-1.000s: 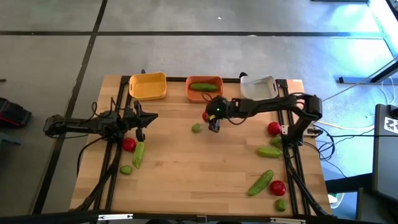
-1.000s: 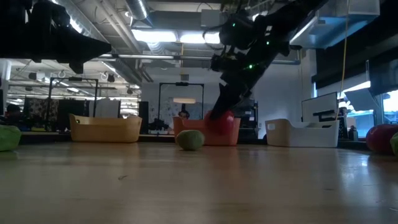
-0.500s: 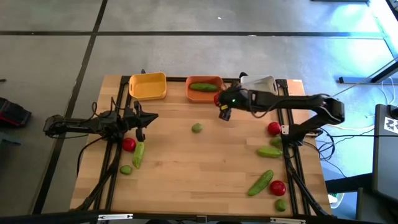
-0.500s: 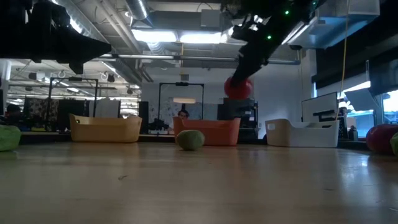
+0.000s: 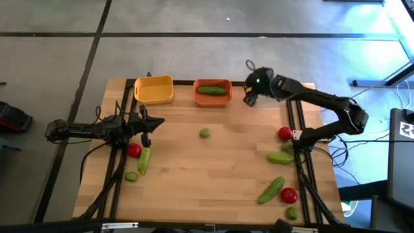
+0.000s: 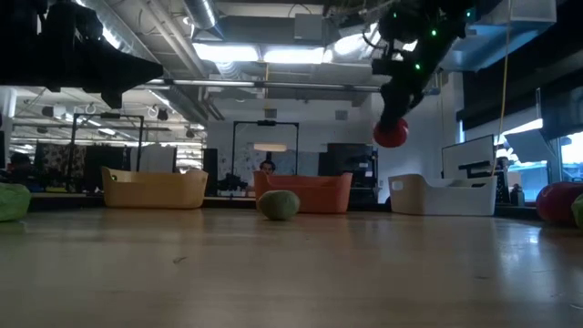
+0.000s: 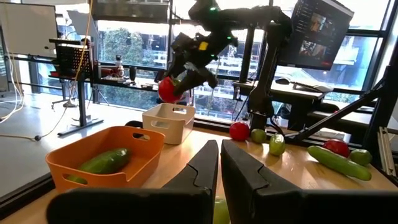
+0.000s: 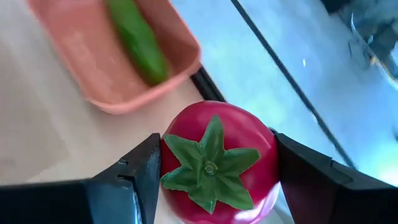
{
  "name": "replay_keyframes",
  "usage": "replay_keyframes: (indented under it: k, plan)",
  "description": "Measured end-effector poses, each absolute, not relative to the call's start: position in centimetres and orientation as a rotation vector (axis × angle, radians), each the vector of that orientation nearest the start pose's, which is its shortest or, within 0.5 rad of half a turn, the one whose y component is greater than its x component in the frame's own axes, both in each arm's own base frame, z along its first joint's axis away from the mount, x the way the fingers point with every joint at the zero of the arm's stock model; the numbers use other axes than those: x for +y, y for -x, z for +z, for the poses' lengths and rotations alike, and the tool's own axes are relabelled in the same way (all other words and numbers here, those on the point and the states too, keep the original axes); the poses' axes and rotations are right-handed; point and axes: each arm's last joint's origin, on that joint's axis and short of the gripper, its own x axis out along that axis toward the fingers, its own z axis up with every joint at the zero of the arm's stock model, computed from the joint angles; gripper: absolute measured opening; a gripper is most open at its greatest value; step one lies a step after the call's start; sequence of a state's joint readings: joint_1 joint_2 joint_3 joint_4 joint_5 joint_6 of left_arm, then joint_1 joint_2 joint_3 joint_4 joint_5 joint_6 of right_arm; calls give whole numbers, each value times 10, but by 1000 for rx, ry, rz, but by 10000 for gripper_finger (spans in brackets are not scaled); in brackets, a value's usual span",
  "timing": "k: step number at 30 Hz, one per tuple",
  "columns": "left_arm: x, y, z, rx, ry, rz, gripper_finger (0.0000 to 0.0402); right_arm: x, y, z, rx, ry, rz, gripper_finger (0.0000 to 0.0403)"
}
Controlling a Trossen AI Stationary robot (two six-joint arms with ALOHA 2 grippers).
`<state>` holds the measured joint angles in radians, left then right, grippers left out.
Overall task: Sort produce into baskets
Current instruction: Put the tomato into the white bin
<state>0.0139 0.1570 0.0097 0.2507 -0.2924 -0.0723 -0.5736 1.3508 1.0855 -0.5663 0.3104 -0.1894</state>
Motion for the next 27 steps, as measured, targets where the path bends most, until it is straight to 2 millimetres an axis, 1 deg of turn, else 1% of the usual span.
replay_keyframes:
  k: [6,11,14,17,22,27]
  plan:
    - [10,-105,178,-114,86,302,17,-192,-205,282,918,-54,-813,246]
    - [10,-105,178,-113,85,302,17,-211,-186,281,889,-151,-831,246]
    - [10,-105,178,-113,85,302,17,-221,-180,276,885,-209,-833,246]
    - [10,-105,178,-113,84,302,17,-231,-177,267,896,-258,-835,246]
    - [10,-105,178,-113,85,302,17,-244,-178,248,946,-316,-828,246]
    - [10,-105,177,-103,77,303,17,-253,-184,227,1005,-347,-812,246]
